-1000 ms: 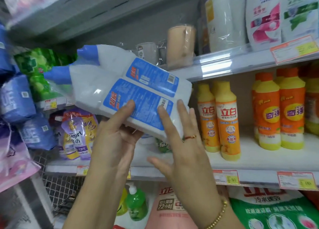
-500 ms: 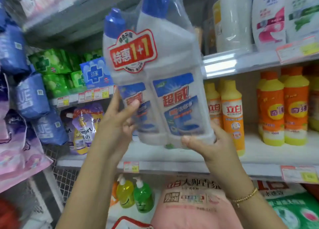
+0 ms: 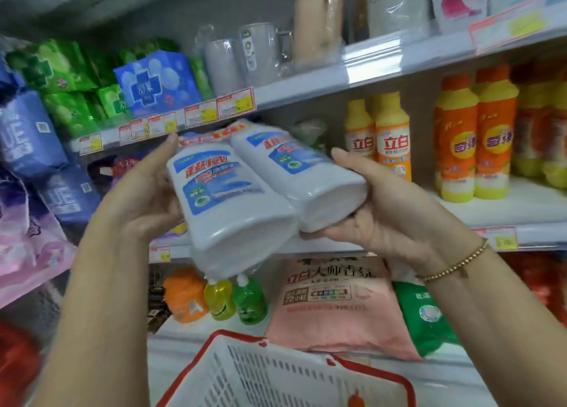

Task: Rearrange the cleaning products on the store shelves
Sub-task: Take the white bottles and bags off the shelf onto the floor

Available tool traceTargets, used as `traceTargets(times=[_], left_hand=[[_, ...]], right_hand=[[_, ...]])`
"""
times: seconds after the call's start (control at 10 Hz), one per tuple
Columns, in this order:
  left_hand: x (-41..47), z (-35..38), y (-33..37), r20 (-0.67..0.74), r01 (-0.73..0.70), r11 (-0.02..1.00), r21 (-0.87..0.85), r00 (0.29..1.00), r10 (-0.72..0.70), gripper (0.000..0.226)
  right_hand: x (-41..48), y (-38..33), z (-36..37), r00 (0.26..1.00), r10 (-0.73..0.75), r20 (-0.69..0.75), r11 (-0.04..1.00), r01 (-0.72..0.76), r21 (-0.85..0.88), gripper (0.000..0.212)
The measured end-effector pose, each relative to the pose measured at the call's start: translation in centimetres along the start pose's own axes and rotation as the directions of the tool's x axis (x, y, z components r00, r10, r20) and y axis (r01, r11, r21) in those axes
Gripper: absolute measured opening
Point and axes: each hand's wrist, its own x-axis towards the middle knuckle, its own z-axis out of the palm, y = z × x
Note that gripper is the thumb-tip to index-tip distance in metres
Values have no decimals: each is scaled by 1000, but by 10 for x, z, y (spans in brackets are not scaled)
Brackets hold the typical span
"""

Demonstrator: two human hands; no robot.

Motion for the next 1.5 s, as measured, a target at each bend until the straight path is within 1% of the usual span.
traceTargets(times=[0.1, 0.2, 0.3, 0.4, 0.5, 0.6, 0.7, 0.8, 0.9, 1.0, 1.1, 1.2, 1.3, 1.4, 1.5], left_hand=[[4, 6, -4, 10, 26, 999, -41, 1000, -26, 24], [1, 18, -5, 77, 63, 998, -29, 995, -61, 22], [1, 41, -11, 91, 119, 991, -61, 989, -114, 30], [-4, 80, -33, 187, 169, 985, -33, 969, -160, 38], [-19, 130, -62, 335, 172, 984, 43, 926, -176, 28], [-36, 177, -92, 464, 160, 976, 147, 861, -211, 30], [-58, 218, -130, 553, 242, 957, 160, 781, -290, 41], [-80, 248, -178, 645, 292, 940, 174, 688, -333, 46], [-100, 262, -236, 697, 334, 917, 217, 604, -385, 55], [-115, 265, -295, 662, 296, 887, 353, 591, -461, 56], [-130, 264, -337, 628, 222, 863, 454, 607, -486, 56], [-141, 264, -364, 579, 196, 837, 511, 640, -504, 59], [-151, 268, -382, 577, 186, 834, 519, 644, -502, 58], [-157, 270, -390, 590, 152, 826, 542, 631, -503, 53], [-161, 266, -396, 597, 121, 819, 561, 627, -501, 47]], right_hand=[[-6, -1, -9, 997, 70, -16, 998, -70, 8, 57], [-20, -3, -21, 993, 97, -68, 993, -101, -59, 53], [-39, 2, -44, 984, 105, -141, 983, -124, -136, 46], [-72, 9, -79, 973, 111, -202, 957, -160, -242, 40], [-117, 4, -120, 948, -2, -318, 875, -152, -459, 48], [-150, -17, -151, 851, -325, -412, 821, 38, -570, 62], [-176, -39, -173, 780, -475, -408, 673, 23, -739, 71], [-206, -37, -201, 833, -383, -400, 450, -210, -868, 62], [-237, -11, -236, 859, -248, -448, 357, -349, -866, 40], [-255, 23, -261, 863, -182, -472, 157, -448, -880, 39], [-255, 54, -275, 897, -86, -434, -26, -437, -899, 46], [-254, 75, -290, 893, -18, -449, -146, -447, -883, 43], [-259, 84, -298, 853, 37, -521, -195, -505, -841, 41], [-263, 91, -301, 809, 110, -577, -226, -545, -807, 40], [-261, 96, -299, 780, 179, -600, -274, -546, -792, 42]])
